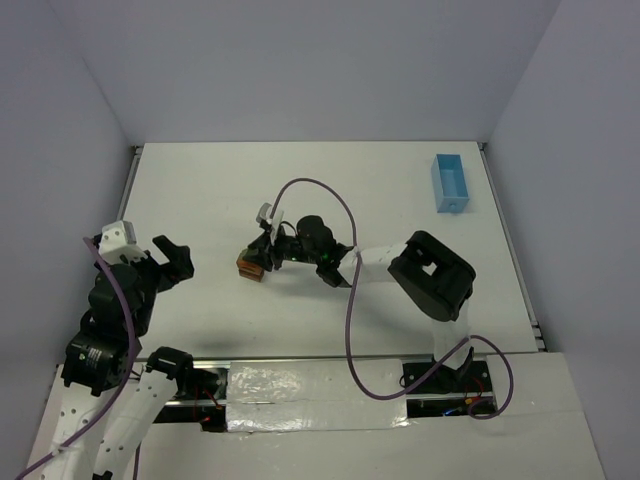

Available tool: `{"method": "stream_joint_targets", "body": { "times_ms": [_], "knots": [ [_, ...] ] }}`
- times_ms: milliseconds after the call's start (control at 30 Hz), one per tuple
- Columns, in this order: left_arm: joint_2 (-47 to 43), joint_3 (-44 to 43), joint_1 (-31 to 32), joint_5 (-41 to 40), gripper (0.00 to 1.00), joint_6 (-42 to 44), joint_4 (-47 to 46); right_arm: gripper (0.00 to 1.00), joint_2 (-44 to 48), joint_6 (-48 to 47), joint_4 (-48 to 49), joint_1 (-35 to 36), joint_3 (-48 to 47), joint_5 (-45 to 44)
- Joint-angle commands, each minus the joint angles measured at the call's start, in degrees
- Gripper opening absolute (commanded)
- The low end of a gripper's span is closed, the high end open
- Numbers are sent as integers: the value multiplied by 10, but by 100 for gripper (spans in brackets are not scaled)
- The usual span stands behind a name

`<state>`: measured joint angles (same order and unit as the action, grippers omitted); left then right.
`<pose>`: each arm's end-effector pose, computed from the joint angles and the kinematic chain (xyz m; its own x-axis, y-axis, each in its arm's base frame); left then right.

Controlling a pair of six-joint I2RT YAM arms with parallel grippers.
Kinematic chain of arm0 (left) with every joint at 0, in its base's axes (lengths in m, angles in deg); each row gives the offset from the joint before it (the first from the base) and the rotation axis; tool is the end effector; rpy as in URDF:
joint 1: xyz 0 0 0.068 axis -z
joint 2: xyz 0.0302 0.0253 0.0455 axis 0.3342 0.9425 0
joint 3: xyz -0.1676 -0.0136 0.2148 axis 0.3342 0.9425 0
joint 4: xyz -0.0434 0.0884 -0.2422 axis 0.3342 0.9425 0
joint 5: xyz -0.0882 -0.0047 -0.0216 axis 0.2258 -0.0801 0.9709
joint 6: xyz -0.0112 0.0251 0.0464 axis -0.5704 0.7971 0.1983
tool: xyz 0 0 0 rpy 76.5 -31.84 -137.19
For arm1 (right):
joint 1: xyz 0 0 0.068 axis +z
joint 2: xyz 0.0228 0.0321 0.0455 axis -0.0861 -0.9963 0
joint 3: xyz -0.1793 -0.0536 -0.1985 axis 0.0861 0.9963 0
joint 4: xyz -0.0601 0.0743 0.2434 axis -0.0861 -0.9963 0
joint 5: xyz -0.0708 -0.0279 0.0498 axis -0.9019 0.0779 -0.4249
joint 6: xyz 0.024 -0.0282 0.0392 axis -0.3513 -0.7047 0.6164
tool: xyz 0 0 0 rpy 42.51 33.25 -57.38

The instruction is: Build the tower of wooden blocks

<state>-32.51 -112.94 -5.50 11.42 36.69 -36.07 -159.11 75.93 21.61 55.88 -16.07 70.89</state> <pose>0.0761 -0.0049 0.3489 -0.1141 -0.4271 -0.8970 -0.2238 0.8907 -0.3956 0.2515 0.3329 0.1947 -0.0545 -0.0889 -0.9945 -0.9642 0.2636 0.0293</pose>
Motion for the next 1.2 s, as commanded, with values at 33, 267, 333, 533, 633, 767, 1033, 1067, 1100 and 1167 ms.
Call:
{"method": "stream_joint_targets", "body": {
  "times_ms": [33, 267, 333, 533, 633, 767, 1033, 1067, 1100, 1167],
  "knots": [
    [6, 0, 1, -3, 100, 9, -27, 23, -15, 7, 36, -7, -1, 7],
    [9, -1, 1, -6, 100, 8, -26, 23, -17, 7, 34, -8, -5, 9],
    [9, -1, 1, -7, 99, 8, -24, 23, -16, 7, 35, -8, -3, 10],
    [12, -1, 1, -10, 99, 8, -23, 26, -19, 7, 41, -9, 3, 4],
    [12, -2, 1, -9, 99, 8, -24, 27, -20, 7, 42, -8, 3, 3],
    [12, -1, 1, -8, 99, 8, -24, 27, -22, 7, 42, -8, 2, 5],
    [18, -1, 1, -7, 100, 9, -24, 28, -30, 7, 41, -8, -2, 1],
    [17, -1, 1, -6, 99, 9, -24, 28, -31, 7, 43, -8, -2, 1],
    [18, 0, 1, -5, 100, 10, -24, 28, -32, 7, 43, -8, -4, 1],
    [17, -1, 1, -4, 99, 10, -25, 29, -34, 7, 42, -8, -5, 1]
  ]
}}
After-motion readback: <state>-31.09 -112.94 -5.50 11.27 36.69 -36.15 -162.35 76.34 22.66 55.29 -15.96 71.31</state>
